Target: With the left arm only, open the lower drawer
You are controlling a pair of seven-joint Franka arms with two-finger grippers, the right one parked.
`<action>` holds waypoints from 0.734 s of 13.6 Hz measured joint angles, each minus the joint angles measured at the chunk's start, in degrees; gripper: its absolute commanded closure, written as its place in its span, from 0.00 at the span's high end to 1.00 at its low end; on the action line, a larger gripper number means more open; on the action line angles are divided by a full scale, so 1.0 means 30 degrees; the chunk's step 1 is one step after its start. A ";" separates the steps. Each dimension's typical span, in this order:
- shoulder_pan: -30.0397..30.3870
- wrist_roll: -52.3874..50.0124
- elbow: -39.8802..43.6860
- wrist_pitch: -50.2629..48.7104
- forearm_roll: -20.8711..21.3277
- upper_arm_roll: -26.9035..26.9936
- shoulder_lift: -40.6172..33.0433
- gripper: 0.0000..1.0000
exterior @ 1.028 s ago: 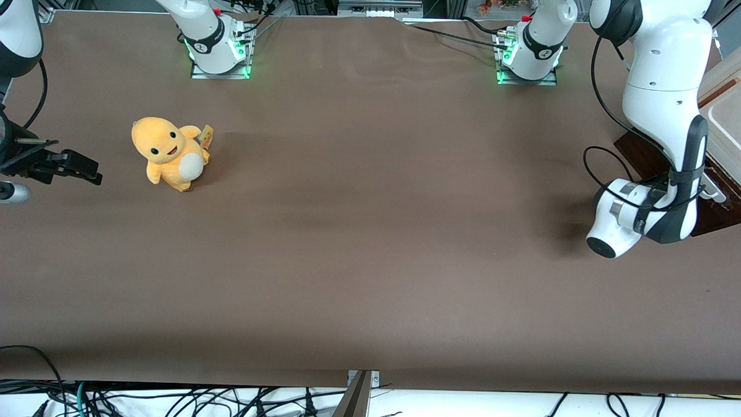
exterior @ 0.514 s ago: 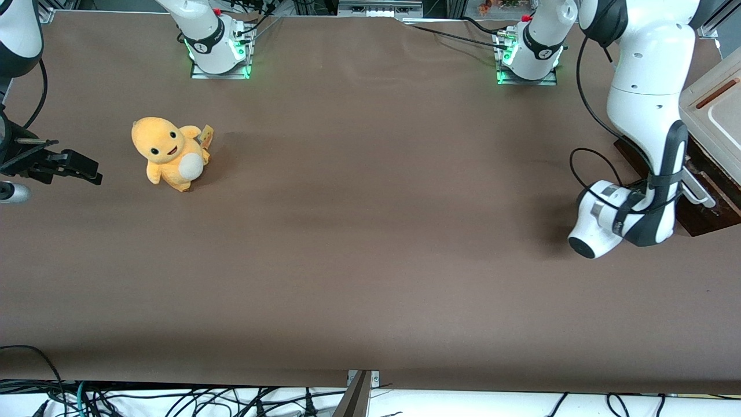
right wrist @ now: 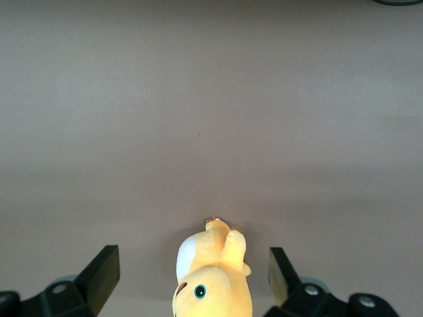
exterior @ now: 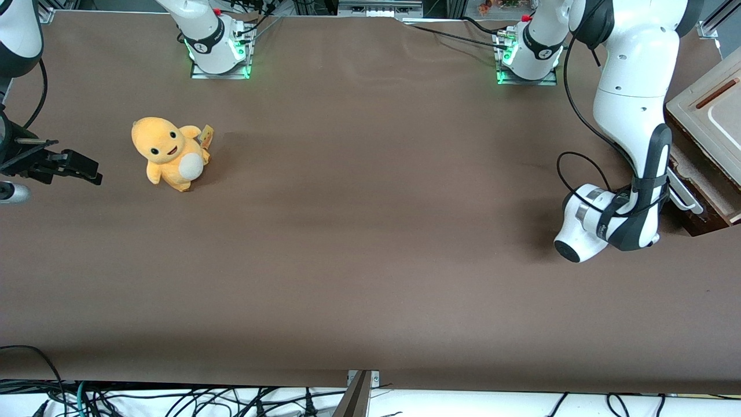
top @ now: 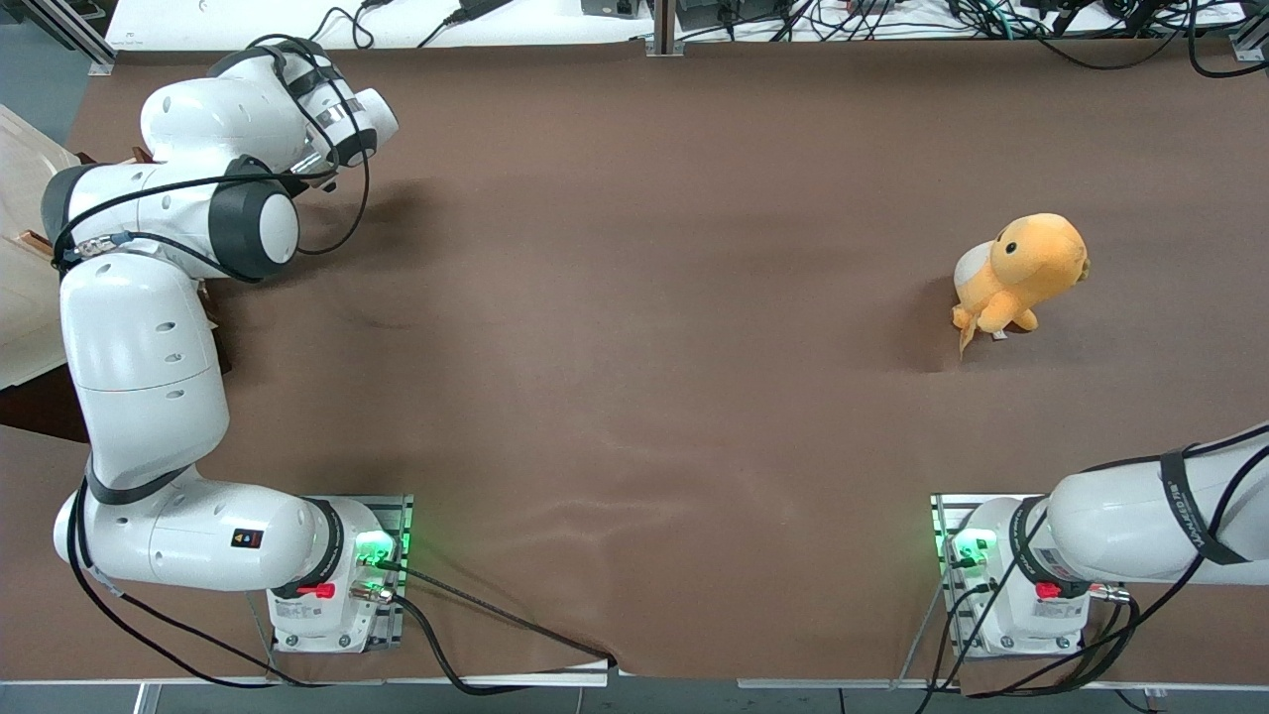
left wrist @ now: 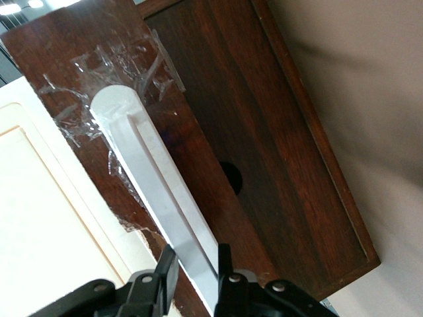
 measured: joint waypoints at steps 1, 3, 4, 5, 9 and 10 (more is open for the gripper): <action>-0.0062 0.0164 0.0124 -0.0019 -0.0175 -0.0023 0.0000 0.56; -0.0406 0.0694 0.0651 0.0107 -0.0995 -0.0336 0.0017 0.83; -0.0639 0.0775 0.0985 0.0113 -0.1283 -0.0458 0.0034 1.00; -0.0828 0.0866 0.1458 0.0081 -0.1781 -0.0464 0.0050 1.00; -0.0839 0.1143 0.4198 -0.0156 -0.5716 -0.0383 -0.0039 1.00; -0.0723 0.1202 0.4893 -0.0196 -0.7324 -0.0331 -0.0190 1.00</action>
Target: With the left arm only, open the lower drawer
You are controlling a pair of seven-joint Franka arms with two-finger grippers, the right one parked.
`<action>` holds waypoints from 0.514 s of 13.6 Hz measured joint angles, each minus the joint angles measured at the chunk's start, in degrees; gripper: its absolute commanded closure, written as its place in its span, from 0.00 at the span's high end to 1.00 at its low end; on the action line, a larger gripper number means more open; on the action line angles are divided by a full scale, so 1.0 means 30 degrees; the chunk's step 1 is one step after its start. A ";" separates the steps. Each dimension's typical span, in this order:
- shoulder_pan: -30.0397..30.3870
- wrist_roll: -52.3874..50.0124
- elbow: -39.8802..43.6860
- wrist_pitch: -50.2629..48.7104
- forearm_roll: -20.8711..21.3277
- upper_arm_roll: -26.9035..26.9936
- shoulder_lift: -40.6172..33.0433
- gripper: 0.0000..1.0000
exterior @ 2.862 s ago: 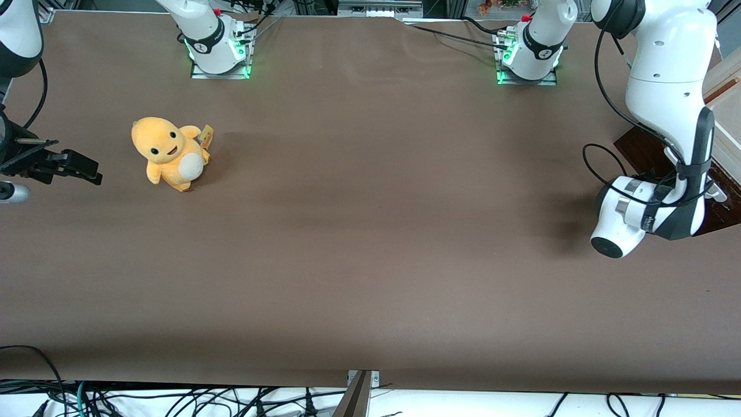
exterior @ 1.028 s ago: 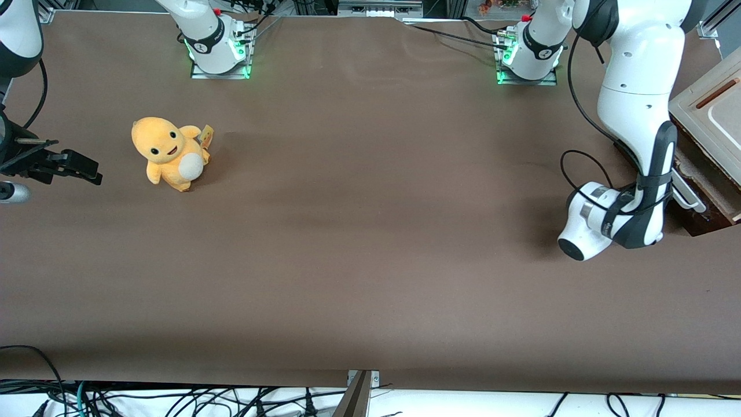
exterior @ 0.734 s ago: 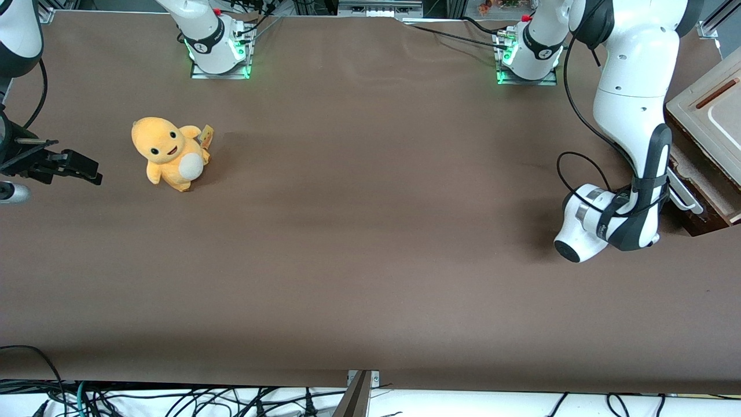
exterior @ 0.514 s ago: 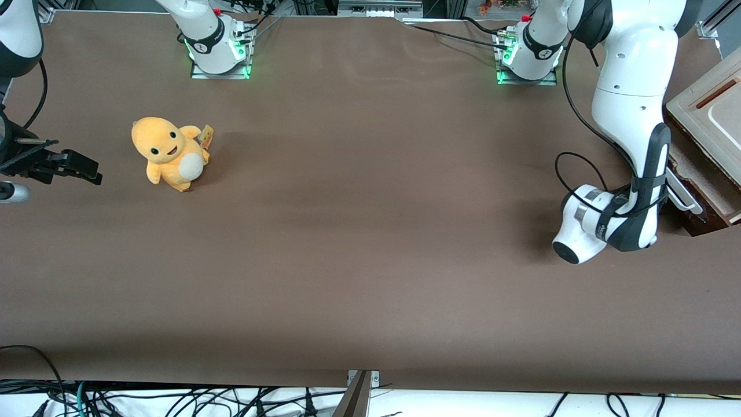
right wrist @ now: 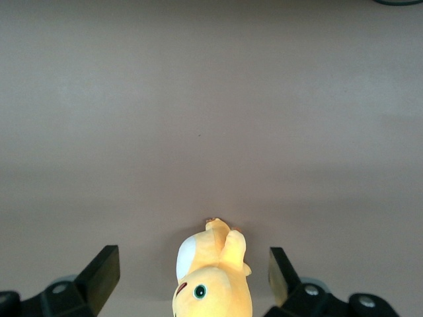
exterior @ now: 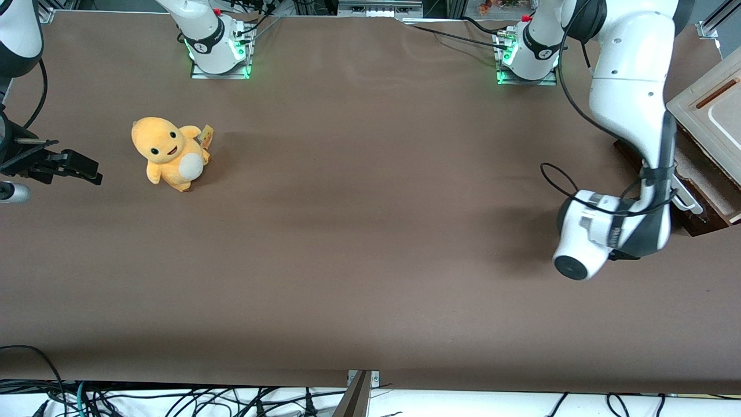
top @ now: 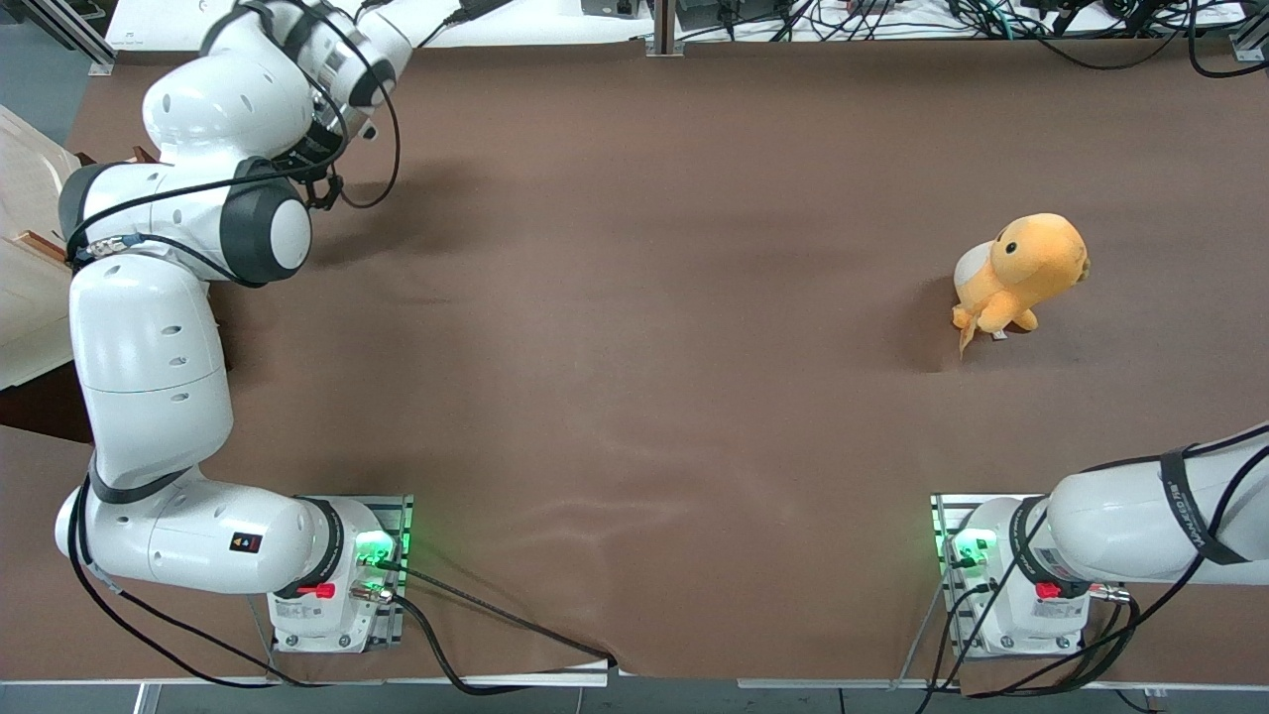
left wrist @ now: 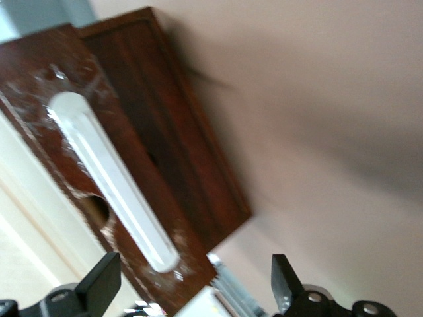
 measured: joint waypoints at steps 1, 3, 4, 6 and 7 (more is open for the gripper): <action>0.0182 0.0031 0.0625 -0.0012 -0.1600 0.0074 -0.0243 1.00; 0.0804 0.0122 0.1787 0.0009 -0.4909 0.0159 -0.1134 1.00; 0.1227 0.0184 0.2216 0.0156 -0.6574 0.0170 -0.1739 1.00; 0.2069 0.0288 0.2554 0.1134 -0.9470 0.0170 -0.2970 1.00; 0.2390 0.0368 0.2587 0.1420 -1.0554 0.0168 -0.3471 1.00</action>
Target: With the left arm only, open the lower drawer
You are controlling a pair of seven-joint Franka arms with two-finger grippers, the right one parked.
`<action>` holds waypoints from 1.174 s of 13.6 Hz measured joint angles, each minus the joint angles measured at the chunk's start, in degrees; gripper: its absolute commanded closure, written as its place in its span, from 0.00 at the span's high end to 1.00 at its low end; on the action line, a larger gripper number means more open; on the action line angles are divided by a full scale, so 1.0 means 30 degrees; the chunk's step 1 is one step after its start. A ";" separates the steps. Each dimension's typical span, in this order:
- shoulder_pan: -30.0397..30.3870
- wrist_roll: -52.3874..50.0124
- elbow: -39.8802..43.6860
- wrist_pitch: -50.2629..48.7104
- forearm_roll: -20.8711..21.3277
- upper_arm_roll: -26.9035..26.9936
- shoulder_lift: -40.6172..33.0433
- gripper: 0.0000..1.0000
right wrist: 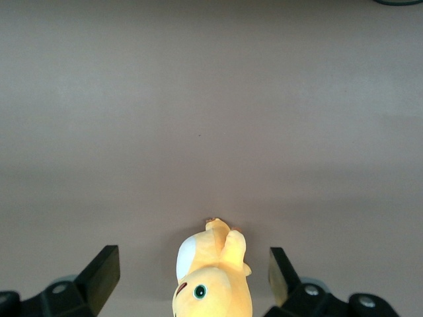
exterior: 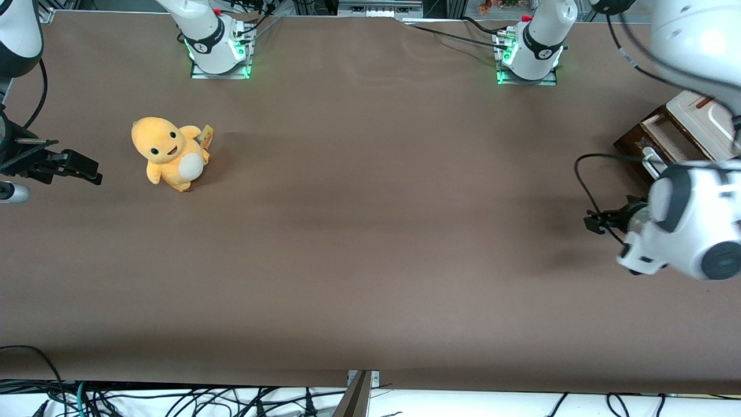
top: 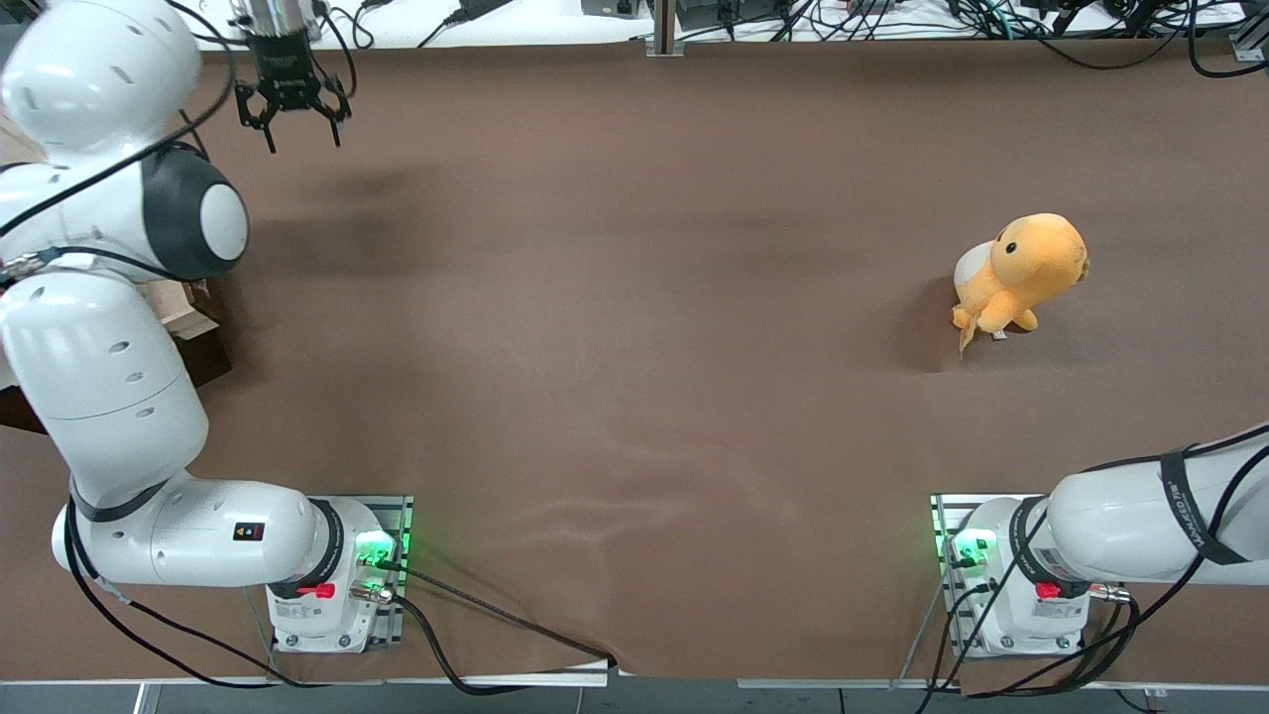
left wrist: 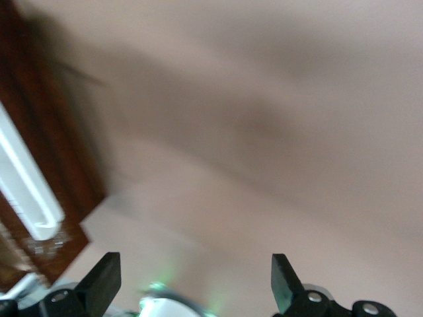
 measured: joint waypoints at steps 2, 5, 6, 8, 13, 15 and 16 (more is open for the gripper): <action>0.0346 0.0785 0.0035 0.0220 -0.1264 -0.0009 -0.0812 1.00; 0.0889 0.3111 -0.0075 0.1400 -0.2234 0.0004 -0.2040 1.00; 0.1029 0.3592 -0.0413 0.1909 -0.2303 0.0010 -0.2702 1.00; 0.1120 0.4093 -0.2203 0.3972 -0.2304 0.0021 -0.4676 1.00; 0.0061 0.7069 -0.7489 0.7729 -0.2285 0.0098 -0.9961 1.00; -0.0612 0.7338 -0.7975 0.7739 -0.1813 0.0130 -1.0899 1.00; -0.0797 0.7415 -0.8119 0.7714 -0.1280 0.0135 -1.1126 1.00</action>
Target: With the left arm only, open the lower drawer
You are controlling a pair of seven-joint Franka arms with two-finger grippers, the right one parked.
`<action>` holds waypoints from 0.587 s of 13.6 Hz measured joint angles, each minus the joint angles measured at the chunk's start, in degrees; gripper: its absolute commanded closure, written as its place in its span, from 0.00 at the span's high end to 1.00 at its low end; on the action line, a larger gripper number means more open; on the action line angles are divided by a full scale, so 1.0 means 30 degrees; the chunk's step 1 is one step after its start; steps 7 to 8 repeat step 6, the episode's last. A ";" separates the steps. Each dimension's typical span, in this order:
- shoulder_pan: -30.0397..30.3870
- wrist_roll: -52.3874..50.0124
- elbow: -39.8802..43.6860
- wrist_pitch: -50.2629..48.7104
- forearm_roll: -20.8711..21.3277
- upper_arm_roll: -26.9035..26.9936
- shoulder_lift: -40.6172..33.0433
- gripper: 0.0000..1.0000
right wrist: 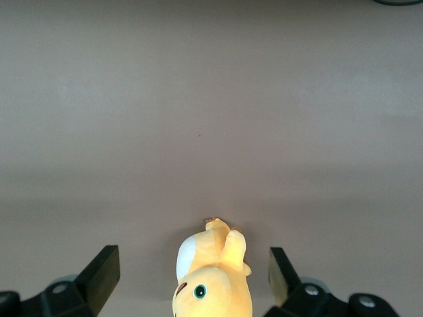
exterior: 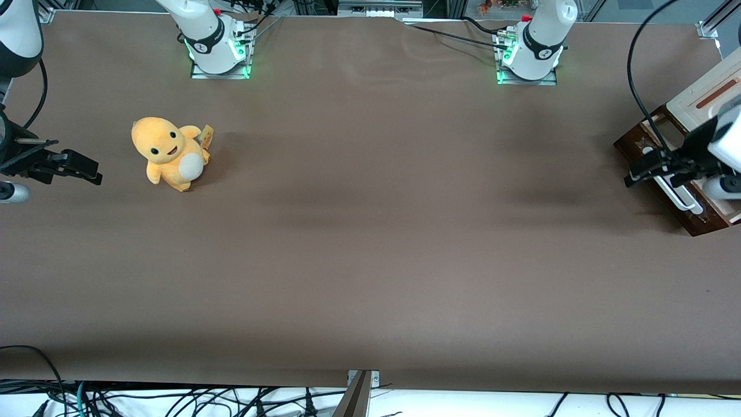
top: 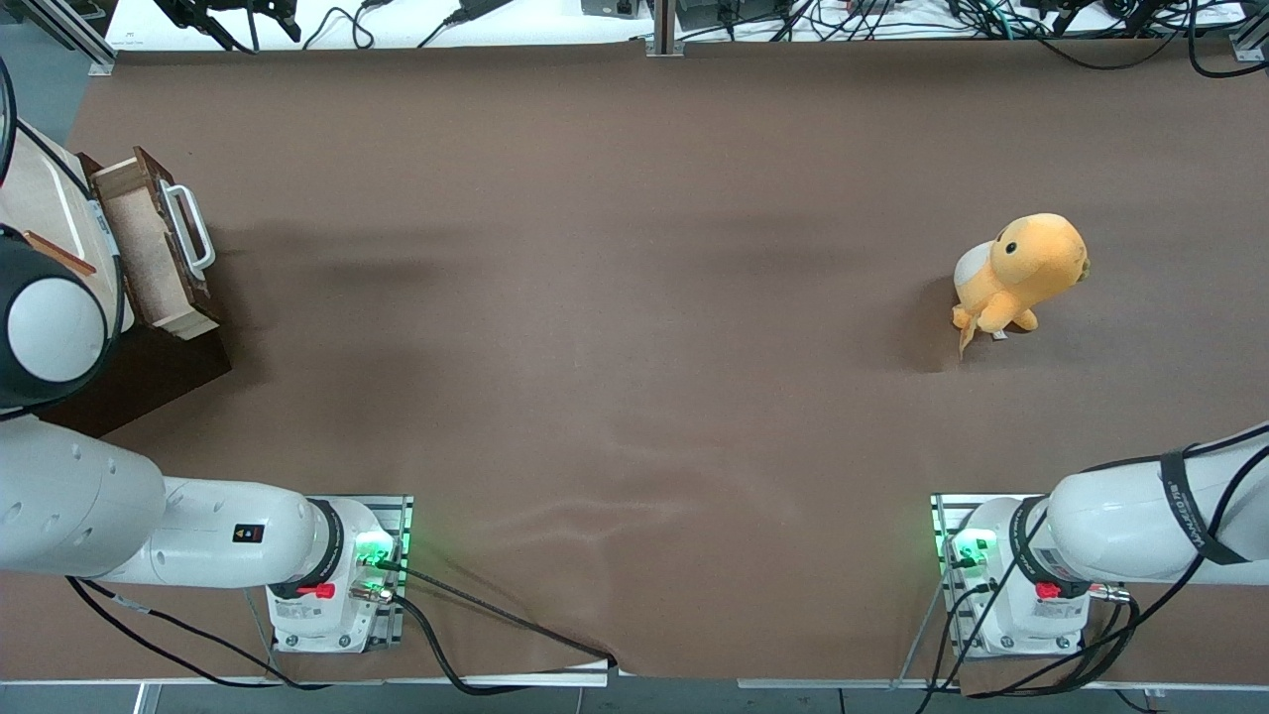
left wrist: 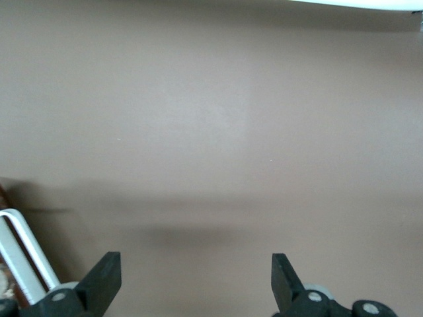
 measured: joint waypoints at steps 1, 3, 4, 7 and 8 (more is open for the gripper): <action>-0.0073 0.0310 -0.0083 -0.0013 0.0461 0.0011 -0.0091 1.00; -0.0077 0.1510 -0.0226 -0.0081 0.0662 0.0126 -0.0099 1.00; -0.0070 0.1899 -0.0309 -0.0238 0.0663 0.0201 -0.0098 1.00; -0.0072 0.2183 -0.0387 -0.0507 0.0663 0.0239 -0.0098 1.00; -0.0072 0.2183 -0.0387 -0.0507 0.0663 0.0239 -0.0098 1.00</action>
